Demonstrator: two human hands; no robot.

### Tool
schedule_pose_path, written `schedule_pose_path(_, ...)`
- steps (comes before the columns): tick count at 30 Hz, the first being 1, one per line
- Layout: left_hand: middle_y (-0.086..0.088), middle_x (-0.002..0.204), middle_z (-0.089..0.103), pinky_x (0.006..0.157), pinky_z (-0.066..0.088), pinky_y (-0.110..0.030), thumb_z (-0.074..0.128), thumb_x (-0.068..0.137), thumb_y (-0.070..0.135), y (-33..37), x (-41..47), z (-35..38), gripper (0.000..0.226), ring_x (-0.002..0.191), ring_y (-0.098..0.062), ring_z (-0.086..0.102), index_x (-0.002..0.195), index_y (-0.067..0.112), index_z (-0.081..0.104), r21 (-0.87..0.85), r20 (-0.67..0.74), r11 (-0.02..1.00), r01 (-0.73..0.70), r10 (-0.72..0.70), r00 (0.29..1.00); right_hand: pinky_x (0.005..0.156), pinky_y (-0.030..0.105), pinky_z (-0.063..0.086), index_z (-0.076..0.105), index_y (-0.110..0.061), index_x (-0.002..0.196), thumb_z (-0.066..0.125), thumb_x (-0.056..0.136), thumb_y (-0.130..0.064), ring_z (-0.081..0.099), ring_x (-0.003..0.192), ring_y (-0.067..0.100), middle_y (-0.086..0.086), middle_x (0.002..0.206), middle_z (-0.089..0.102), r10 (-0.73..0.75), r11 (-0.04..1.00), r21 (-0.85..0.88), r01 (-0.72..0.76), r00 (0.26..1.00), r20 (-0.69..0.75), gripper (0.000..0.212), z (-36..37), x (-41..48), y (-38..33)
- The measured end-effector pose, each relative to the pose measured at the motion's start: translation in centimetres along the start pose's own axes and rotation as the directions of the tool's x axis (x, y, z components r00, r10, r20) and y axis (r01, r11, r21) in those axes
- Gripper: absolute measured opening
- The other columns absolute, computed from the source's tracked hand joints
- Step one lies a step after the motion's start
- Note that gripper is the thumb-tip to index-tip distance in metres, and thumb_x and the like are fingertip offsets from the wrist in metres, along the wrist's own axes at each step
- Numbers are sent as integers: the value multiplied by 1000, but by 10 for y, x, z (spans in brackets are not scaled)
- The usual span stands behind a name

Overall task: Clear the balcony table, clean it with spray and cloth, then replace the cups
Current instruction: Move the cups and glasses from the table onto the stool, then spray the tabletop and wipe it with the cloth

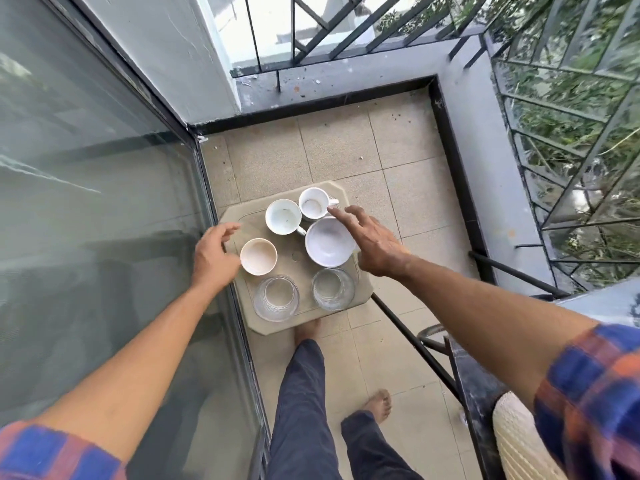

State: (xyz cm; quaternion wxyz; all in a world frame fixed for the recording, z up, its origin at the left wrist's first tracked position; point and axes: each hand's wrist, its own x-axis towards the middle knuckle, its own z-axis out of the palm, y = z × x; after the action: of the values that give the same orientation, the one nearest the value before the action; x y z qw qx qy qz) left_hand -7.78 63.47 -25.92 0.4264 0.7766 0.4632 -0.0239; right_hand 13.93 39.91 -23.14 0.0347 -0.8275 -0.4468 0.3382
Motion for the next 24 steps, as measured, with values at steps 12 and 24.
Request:
schedule_pose_path(12,2,81,70,92,54,-46,52,80,-6,196,-3,-68,35,85,-23,65,92,24,67,-289,7,928,-237,249,968,81,25,45,66,-24,127,70,90,-25,66,107,23,1,116,73,225,948,241,-209,973,-41,37,-174,-63,-38)
schedule_pose_path(24,14,81,74,75,51,-15,57,71,8,461,-224,9,36,78,2,66,98,30,66,-472,452,582,-663,805,385,85,29,45,61,-22,135,70,92,-38,65,105,24,5,115,70,438,896,334,-293,705,-558,47,-299,-397,9)
